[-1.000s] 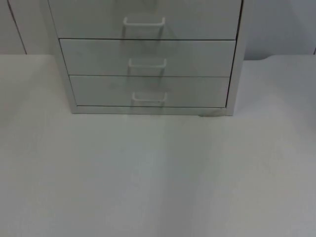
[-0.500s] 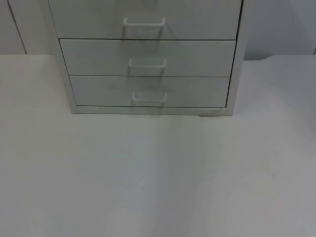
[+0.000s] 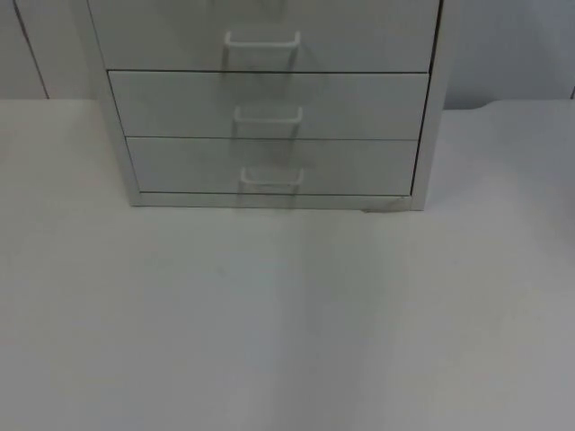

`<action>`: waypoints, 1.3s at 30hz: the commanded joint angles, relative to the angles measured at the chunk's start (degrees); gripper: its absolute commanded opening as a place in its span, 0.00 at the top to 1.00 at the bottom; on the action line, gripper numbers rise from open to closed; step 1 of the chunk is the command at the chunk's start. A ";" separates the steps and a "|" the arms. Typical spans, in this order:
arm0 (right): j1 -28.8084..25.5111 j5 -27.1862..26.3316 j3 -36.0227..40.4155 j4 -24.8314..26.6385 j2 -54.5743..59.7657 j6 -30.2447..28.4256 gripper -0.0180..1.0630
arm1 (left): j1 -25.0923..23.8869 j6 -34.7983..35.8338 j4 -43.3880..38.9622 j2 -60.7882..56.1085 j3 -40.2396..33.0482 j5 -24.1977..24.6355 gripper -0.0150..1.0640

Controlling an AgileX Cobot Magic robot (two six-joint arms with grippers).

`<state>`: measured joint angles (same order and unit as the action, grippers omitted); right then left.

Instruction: Open the drawer with the left hand, place the block into the drawer with the right hand, then close the drawer with the left hand.

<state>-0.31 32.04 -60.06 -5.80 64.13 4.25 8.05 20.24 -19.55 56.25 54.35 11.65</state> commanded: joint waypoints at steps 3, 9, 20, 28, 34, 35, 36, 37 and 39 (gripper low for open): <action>-0.30 -3.24 0.21 -0.09 -0.43 -0.39 0.01 | -0.12 0.61 -0.20 -0.37 0.40 -0.09 0.99; -0.30 -7.39 0.21 -0.09 -0.43 -0.39 0.01 | -0.12 0.99 -0.20 -0.30 0.40 -0.09 0.99; -0.30 -7.82 0.21 0.15 -0.43 1.35 0.01 | -0.12 1.66 -0.20 -0.30 0.40 1.25 0.93; -0.30 -7.06 0.21 0.42 -0.43 1.35 0.01 | -0.12 1.66 -0.92 -0.30 0.40 3.30 0.05; -0.30 -5.29 0.21 0.42 -0.72 1.35 0.01 | -0.12 2.09 -0.60 -1.09 0.40 3.57 0.02; -0.30 -4.23 0.21 0.42 -1.16 1.35 0.01 | -0.12 2.58 -0.60 -1.68 0.40 3.84 0.02; -0.30 -3.40 0.21 0.14 -1.98 1.35 0.01 | -0.12 2.58 -0.60 -2.42 0.40 4.17 0.02; -0.30 -3.04 0.21 -0.29 -3.06 1.35 0.01 | -0.12 2.58 -0.60 -3.37 0.40 4.46 0.02; -0.30 -2.91 0.21 -0.57 -4.21 1.35 0.01 | -0.12 2.58 -1.32 -4.24 0.40 5.15 0.02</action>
<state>-0.31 28.76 -60.06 -5.81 61.74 5.38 8.05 22.14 -20.58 53.21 54.35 16.10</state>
